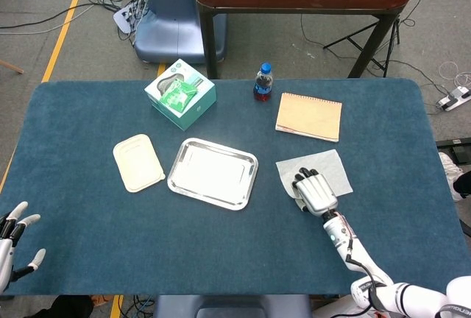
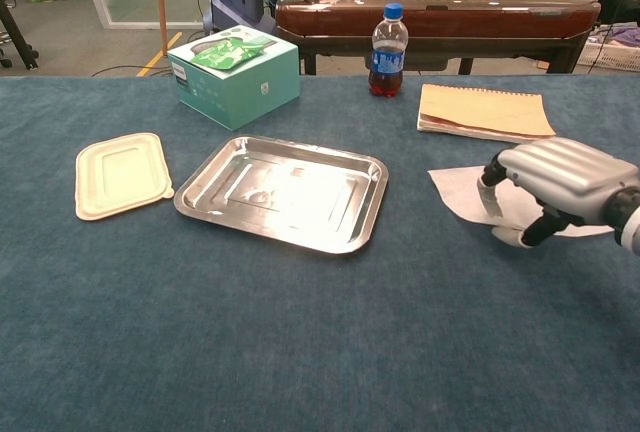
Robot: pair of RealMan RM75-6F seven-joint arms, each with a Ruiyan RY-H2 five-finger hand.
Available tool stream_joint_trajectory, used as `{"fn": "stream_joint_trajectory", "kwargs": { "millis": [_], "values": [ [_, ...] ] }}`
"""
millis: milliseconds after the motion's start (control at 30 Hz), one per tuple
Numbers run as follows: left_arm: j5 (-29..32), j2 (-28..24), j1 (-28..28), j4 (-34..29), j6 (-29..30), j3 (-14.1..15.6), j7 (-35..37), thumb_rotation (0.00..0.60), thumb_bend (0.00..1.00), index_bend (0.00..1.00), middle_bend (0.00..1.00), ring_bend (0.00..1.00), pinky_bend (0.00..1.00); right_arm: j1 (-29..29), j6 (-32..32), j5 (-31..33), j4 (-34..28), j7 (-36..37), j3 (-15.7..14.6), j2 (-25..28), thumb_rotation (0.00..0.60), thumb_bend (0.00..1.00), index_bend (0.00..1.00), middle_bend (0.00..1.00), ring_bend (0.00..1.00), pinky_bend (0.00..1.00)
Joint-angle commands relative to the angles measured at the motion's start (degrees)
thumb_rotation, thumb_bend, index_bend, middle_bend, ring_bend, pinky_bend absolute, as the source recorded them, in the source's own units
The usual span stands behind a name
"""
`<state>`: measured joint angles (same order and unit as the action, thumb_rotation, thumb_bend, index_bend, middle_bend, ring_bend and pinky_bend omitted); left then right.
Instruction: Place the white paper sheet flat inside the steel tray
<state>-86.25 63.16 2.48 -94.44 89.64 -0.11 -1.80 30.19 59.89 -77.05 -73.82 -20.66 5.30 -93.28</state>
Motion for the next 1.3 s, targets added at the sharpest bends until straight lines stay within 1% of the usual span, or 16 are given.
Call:
{"fn": "stream_joint_trajectory", "kwargs": {
  "millis": [33, 133, 233, 467, 667, 900, 1033, 1167, 1300],
  "values": [
    [0.0, 0.0, 0.0, 0.0, 0.0, 0.0, 0.0, 0.6, 0.24, 0.25, 0.09, 0.1, 0.0, 0.0, 0.1, 0.0, -0.3, -0.2, 0.0, 0.2, 0.6, 0.36, 0.63, 0.42, 0.22, 0.33],
    [0.0, 0.0, 0.0, 0.1, -0.1, 0.0, 0.0, 0.6, 0.24, 0.25, 0.09, 0.1, 0.0, 0.0, 0.3, 0.0, -0.6, -0.5, -0.1, 0.6, 0.6, 0.43, 0.63, 0.42, 0.22, 0.33],
    [-0.1, 0.0, 0.0, 0.1, -0.1, 0.0, 0.0, 0.6, 0.24, 0.25, 0.09, 0.1, 0.0, -0.1, 0.5, 0.1, -1.0, -0.6, -0.1, 0.9, 0.6, 0.47, 0.63, 0.42, 0.21, 0.33],
    [-0.2, 0.0, 0.0, -0.1, 0.0, 0.1, -0.1, 0.6, 0.24, 0.25, 0.09, 0.1, 0.0, -0.2, 1.3, -0.1, -2.6, -0.5, 0.1, 2.4, 0.6, 0.48, 0.63, 0.42, 0.22, 0.33],
    [-0.3, -0.1, 0.0, -0.3, 0.1, 0.1, -0.3, 0.6, 0.24, 0.25, 0.09, 0.1, 0.0, -0.1, 2.5, -0.7, -5.1, 0.1, 0.9, 4.3, 0.6, 0.48, 0.63, 0.42, 0.22, 0.33],
    [-0.5, -0.3, 0.2, -0.5, 0.4, 0.2, -0.4, 0.6, 0.24, 0.25, 0.09, 0.1, 0.0, 0.7, 3.1, -0.6, -7.5, 0.8, 2.6, 6.3, 0.6, 0.48, 0.63, 0.42, 0.21, 0.33],
    [-0.6, -0.5, 0.4, -0.6, 0.7, 0.3, -0.4, 0.6, 0.24, 0.25, 0.09, 0.1, 0.0, 2.4, 2.2, -1.2, -9.2, 1.4, 3.9, 7.3, 0.6, 0.48, 0.63, 0.42, 0.22, 0.33],
    [-0.6, -0.7, 0.7, -0.7, 1.1, 0.4, -0.4, 0.6, 0.24, 0.25, 0.09, 0.1, 0.0, 5.3, 0.6, -1.9, -10.6, 1.4, 5.7, 7.9, 0.6, 0.48, 0.63, 0.42, 0.21, 0.33],
    [-0.7, -0.9, 1.1, -0.9, 1.7, 0.4, -0.4, 0.6, 0.24, 0.25, 0.09, 0.1, 0.0, 9.6, -1.9, -3.4, -12.3, 1.0, 8.1, 8.2, 0.6, 0.48, 0.63, 0.42, 0.21, 0.33]
  ]
}}
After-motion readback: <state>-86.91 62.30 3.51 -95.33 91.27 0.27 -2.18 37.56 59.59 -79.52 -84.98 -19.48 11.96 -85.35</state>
